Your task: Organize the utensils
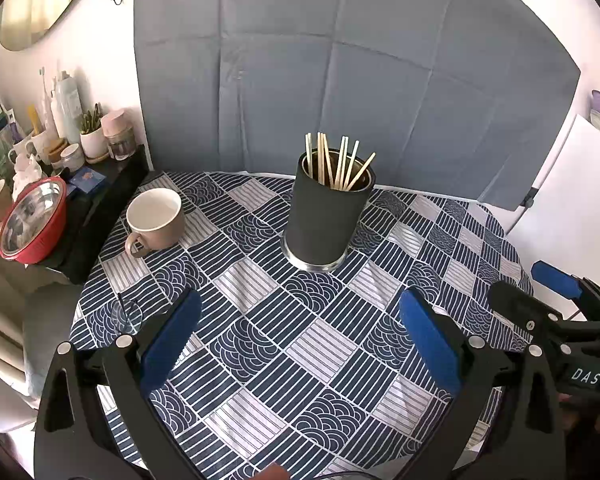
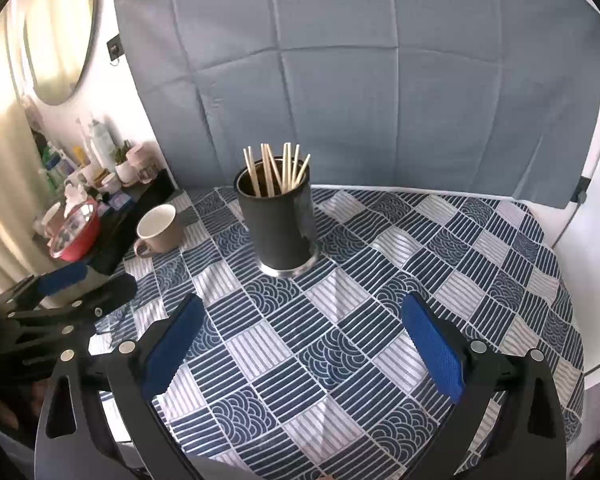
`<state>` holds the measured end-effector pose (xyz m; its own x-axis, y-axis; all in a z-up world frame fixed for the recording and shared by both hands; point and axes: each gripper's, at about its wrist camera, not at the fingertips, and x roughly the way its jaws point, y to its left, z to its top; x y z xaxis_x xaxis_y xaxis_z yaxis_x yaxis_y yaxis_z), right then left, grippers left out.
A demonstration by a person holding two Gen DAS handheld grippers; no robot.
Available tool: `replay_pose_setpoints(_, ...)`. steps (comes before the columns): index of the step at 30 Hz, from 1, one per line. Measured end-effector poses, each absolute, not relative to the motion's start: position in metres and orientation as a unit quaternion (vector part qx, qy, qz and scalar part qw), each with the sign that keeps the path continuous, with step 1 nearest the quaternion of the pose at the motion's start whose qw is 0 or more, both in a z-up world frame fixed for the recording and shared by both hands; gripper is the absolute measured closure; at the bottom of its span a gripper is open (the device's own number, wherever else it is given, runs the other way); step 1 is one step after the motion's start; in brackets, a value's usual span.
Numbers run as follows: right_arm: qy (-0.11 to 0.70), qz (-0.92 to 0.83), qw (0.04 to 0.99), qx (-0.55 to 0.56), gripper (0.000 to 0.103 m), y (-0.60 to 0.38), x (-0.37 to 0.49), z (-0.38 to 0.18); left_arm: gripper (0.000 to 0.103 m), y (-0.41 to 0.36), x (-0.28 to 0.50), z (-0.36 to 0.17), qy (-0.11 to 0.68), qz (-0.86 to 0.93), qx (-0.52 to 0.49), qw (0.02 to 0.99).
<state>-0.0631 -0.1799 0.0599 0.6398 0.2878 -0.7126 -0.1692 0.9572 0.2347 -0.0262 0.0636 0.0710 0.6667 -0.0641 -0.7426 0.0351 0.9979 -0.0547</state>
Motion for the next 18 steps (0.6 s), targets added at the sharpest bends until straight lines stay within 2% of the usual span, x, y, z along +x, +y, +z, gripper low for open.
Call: replay_pose_setpoints(18,0.398,0.134,0.906,0.059,0.008,-0.1747,-0.0717,0.0637,0.006,0.0637,-0.034,0.0751,0.396,-0.031,-0.017,0.917)
